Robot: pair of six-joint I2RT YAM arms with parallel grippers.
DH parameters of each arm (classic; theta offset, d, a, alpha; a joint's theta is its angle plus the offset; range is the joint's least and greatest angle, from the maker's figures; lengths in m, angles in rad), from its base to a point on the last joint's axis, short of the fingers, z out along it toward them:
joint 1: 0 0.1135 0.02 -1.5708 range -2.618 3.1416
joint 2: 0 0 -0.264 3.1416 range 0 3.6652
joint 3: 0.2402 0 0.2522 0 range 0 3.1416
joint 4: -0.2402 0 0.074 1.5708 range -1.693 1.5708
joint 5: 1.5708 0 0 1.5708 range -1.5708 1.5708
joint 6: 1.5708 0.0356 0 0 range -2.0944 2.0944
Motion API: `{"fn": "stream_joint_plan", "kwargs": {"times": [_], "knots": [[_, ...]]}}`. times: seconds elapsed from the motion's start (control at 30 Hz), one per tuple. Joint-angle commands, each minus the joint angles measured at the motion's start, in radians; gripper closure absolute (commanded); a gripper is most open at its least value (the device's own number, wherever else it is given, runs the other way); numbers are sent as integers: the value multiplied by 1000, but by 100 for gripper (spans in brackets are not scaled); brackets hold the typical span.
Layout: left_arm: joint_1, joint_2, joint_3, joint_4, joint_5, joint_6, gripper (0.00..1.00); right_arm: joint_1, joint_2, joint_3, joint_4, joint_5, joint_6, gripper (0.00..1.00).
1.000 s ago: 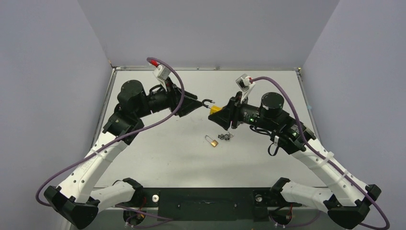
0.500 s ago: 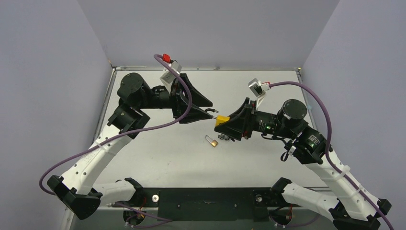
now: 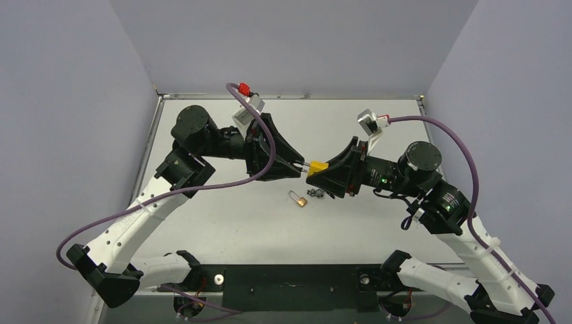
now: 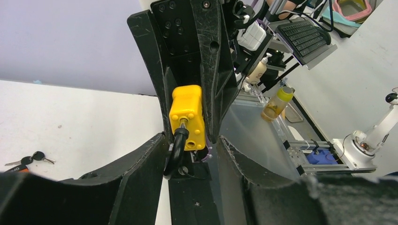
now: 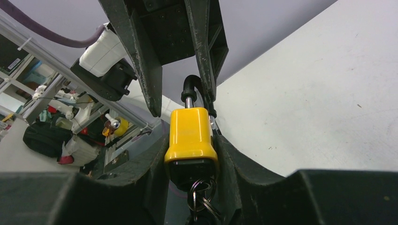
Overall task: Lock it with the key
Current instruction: Lock the lock.
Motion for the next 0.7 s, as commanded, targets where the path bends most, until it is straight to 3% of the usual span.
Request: {"fn": "stream_joint_plan", "kwargs": {"times": [0.0,0.33,0.67], "knots": [[-17,-37,26,-19,12,29,61,-4,-24,65,51,51,-13,100],[-35,-59,37,-49,-33,41,78,-6,-30,70,32,91,-29,100],[-35,-69,44,-90,-66,50,81,-5,-34,72,21,128,-38,100]]}}
